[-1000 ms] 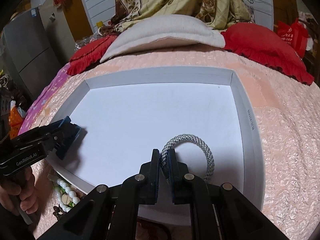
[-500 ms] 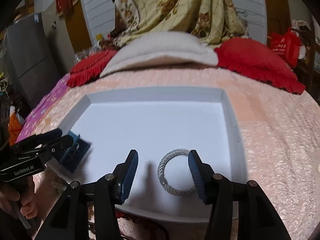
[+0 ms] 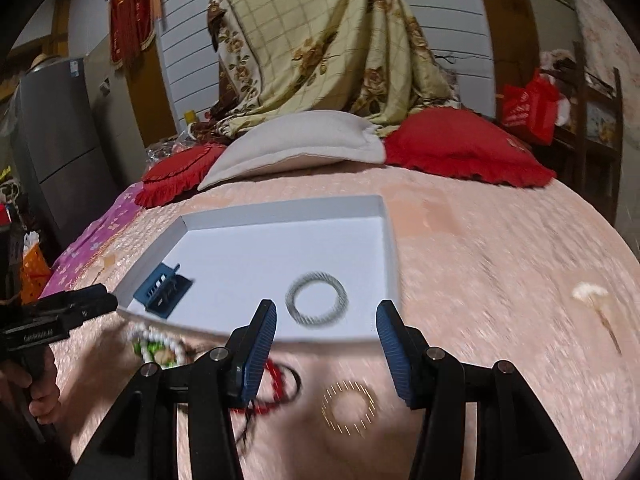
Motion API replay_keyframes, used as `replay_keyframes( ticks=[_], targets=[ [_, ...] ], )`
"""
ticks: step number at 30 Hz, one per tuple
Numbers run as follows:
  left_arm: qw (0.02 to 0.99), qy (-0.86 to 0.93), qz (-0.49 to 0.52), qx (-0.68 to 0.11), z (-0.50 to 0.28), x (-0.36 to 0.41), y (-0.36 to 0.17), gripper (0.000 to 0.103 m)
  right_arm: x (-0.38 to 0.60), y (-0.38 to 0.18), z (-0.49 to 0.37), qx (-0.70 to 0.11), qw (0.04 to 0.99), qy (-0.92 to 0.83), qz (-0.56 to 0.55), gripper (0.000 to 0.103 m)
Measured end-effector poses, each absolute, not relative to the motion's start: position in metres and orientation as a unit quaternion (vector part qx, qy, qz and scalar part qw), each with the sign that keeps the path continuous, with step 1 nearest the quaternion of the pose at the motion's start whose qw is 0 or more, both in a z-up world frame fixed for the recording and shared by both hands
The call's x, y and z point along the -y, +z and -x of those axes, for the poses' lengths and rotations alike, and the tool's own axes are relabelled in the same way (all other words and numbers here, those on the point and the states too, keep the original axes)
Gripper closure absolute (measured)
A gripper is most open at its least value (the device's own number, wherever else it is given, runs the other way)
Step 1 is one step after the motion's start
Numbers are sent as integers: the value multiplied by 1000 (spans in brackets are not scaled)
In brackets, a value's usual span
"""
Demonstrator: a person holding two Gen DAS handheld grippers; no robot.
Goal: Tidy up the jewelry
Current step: 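Place the blue clip and silver bangle into the white tray, opening both tools, then grasp the white bead necklace with the left tool while the right tool grasps the gold coil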
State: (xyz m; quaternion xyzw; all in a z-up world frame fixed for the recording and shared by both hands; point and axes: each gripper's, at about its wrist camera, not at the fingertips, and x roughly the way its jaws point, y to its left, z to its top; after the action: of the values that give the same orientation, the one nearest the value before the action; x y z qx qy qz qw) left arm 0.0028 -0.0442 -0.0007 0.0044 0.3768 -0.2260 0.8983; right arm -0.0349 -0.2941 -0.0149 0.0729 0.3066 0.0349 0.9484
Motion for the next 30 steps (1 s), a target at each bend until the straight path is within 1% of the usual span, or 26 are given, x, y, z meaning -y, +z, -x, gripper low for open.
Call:
replay_keyframes(
  ticks=[4, 7, 9, 11, 12, 13, 14, 15, 16, 18, 19, 21, 26, 30],
  targets=[
    [891, -233, -48, -387, -1, 61, -14, 35, 305, -32, 50, -329, 941, 8, -80, 53],
    [887, -233, -49, -395, -7, 63, -21, 35, 307, -46, 48, -354, 932, 7, -84, 53],
    [887, -232, -52, -395, -10, 64, -24, 39, 307, -50, 45, -359, 930, 3, -82, 53],
    [884, -231, -51, -403, -14, 63, -28, 53, 308, -51, 43, -360, 929, 1, -86, 53],
    [881, -232, -48, -409, -17, 62, -31, 58, 308, -51, 41, -360, 929, 1, -88, 53],
    [879, -233, -46, -414, -20, 62, -34, 67, 308, -51, 40, -360, 929, 2, -92, 53],
    [877, -233, -44, -418, -22, 62, -36, 71, 309, -52, 39, -360, 928, 2, -95, 53],
    [878, -234, -44, -416, -22, 62, -36, 72, 309, -52, 38, -361, 927, 2, -97, 53],
    [876, -237, -43, -417, -22, 63, -36, 82, 308, -52, 37, -363, 927, 2, -98, 53],
    [873, -242, -42, -420, -21, 64, -36, 86, 308, -53, 36, -364, 926, 1, -98, 53],
    [874, -242, -44, -419, -20, 64, -35, 93, 308, -53, 37, -363, 927, 0, -98, 53],
    [876, -242, -38, -415, -17, 62, -30, 95, 309, -52, 39, -359, 928, -1, -99, 53],
    [885, -243, 2, -397, -13, 48, -13, 95, 316, -49, 48, -350, 931, -5, -98, 53],
    [890, -241, 24, -388, -14, 40, -4, 95, 316, -47, 55, -350, 930, 47, -105, 53]
  ],
)
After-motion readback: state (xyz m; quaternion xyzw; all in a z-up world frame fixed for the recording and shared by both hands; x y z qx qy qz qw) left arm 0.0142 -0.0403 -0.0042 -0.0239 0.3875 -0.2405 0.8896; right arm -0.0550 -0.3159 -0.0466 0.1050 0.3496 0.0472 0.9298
